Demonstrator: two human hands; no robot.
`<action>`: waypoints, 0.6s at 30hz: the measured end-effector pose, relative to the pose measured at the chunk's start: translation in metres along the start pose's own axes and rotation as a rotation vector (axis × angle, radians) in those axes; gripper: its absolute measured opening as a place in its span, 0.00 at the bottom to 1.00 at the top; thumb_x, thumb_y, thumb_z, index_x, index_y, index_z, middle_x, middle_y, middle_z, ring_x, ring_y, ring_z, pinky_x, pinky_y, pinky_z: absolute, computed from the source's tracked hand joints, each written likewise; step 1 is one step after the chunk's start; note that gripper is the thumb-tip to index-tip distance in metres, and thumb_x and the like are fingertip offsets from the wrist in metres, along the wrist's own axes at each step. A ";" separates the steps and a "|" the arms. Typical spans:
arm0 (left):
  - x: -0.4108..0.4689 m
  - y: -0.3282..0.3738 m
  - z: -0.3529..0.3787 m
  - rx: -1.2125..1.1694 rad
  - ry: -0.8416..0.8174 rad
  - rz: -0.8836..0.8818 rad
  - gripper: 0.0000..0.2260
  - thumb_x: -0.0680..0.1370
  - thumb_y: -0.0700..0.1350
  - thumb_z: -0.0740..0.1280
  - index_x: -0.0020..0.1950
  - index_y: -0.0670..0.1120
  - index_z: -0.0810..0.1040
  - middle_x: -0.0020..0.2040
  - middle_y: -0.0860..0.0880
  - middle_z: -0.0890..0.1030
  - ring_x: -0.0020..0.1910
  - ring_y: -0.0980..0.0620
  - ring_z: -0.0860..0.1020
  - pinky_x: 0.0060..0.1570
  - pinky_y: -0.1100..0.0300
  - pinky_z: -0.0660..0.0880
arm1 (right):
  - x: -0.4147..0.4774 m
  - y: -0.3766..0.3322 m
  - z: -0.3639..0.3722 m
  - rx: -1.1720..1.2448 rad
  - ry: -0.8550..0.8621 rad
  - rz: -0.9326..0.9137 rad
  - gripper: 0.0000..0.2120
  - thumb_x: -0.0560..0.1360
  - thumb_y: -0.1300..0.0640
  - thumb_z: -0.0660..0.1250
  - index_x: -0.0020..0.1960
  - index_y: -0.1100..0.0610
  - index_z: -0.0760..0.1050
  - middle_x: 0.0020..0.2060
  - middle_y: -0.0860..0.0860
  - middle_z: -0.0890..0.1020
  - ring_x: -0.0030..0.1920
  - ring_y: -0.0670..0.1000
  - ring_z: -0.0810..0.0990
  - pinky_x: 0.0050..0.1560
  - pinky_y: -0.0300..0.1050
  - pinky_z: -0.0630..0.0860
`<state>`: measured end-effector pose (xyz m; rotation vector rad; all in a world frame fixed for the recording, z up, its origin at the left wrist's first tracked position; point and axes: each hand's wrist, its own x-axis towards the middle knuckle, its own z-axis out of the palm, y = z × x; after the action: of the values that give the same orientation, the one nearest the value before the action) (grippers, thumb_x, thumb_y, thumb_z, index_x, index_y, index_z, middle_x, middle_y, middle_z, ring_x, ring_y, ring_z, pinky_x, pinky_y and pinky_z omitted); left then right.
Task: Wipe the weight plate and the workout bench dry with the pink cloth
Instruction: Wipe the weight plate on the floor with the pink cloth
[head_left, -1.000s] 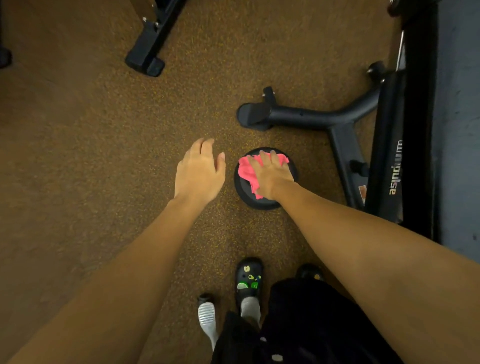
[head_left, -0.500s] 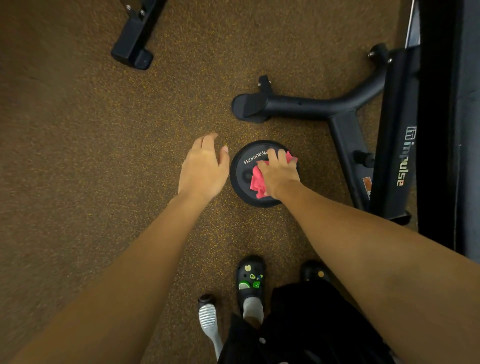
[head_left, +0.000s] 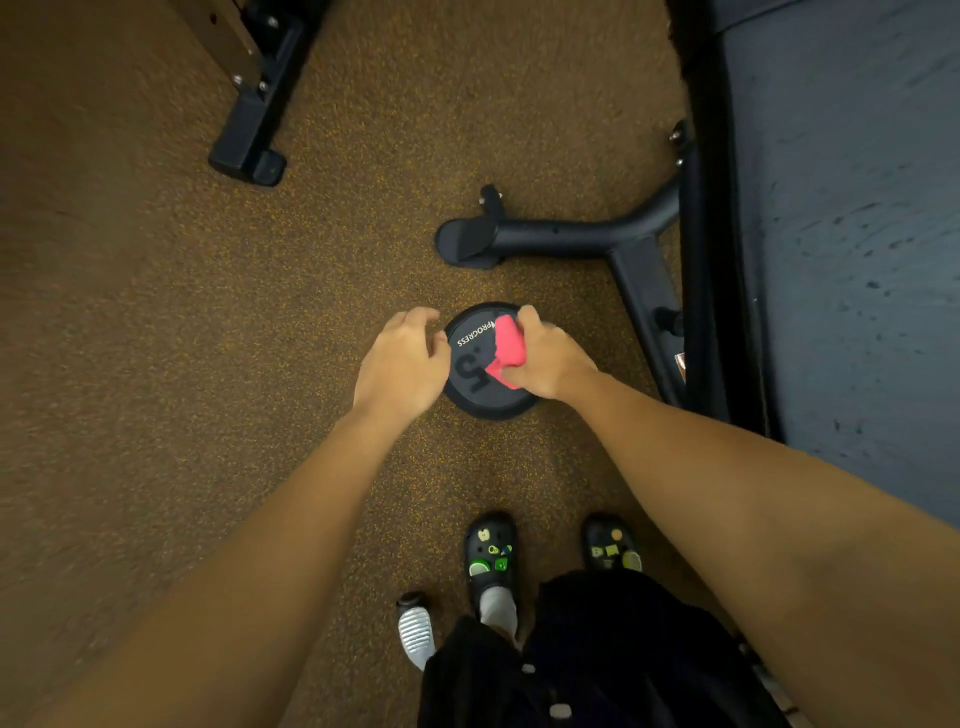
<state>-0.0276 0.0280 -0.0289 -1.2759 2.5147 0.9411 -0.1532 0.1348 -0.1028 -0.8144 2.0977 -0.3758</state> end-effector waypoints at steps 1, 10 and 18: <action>-0.003 0.010 -0.005 -0.008 0.002 0.016 0.16 0.80 0.44 0.58 0.67 0.43 0.70 0.65 0.44 0.72 0.63 0.45 0.71 0.60 0.53 0.68 | -0.007 -0.002 -0.009 0.074 0.015 -0.002 0.30 0.69 0.50 0.73 0.63 0.58 0.62 0.60 0.60 0.71 0.60 0.61 0.73 0.58 0.53 0.72; -0.039 0.094 -0.052 -0.124 0.039 0.041 0.13 0.79 0.42 0.60 0.62 0.41 0.75 0.59 0.43 0.78 0.58 0.46 0.75 0.58 0.59 0.68 | -0.089 -0.017 -0.097 0.527 0.063 -0.026 0.22 0.72 0.44 0.69 0.59 0.53 0.66 0.50 0.51 0.75 0.47 0.51 0.76 0.37 0.38 0.74; -0.072 0.173 -0.096 -0.121 0.068 0.099 0.13 0.79 0.43 0.60 0.61 0.43 0.76 0.56 0.45 0.79 0.57 0.46 0.76 0.56 0.58 0.70 | -0.163 -0.012 -0.174 0.510 0.238 -0.028 0.12 0.77 0.43 0.61 0.46 0.52 0.68 0.46 0.50 0.76 0.48 0.50 0.73 0.48 0.41 0.65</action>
<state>-0.1045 0.0936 0.1561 -1.2465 2.6312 1.1044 -0.2143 0.2314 0.1069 -0.5116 2.0655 -1.0158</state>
